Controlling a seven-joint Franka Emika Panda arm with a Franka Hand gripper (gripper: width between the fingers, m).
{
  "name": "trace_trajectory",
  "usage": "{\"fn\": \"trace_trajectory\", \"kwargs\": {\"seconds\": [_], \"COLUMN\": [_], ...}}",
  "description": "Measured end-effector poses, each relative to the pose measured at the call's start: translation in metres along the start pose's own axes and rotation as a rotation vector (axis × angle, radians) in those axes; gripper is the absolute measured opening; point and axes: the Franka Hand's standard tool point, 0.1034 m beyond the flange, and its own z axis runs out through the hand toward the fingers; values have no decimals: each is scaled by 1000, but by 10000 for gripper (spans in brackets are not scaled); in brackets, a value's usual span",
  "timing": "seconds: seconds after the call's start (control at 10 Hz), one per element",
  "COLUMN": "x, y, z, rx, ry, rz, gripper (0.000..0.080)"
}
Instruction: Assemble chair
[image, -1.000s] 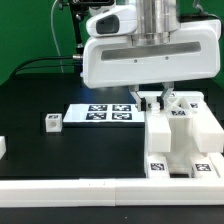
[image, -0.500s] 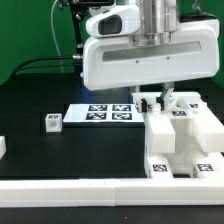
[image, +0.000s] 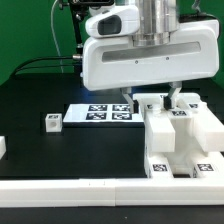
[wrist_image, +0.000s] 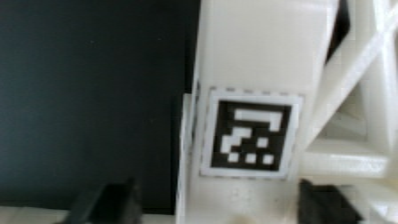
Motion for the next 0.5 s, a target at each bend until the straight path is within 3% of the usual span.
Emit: {"fn": "trace_trajectory", "kwargs": {"seconds": [0.1, 0.3, 0.5], "x": [0, -8, -35], "y": [-4, -1, 1], "z": [-5, -20, -30], "rx": [-12, 0, 15], "ry": [4, 5, -3], "rz": [-15, -32, -9], "gripper": [591, 637, 646]}}
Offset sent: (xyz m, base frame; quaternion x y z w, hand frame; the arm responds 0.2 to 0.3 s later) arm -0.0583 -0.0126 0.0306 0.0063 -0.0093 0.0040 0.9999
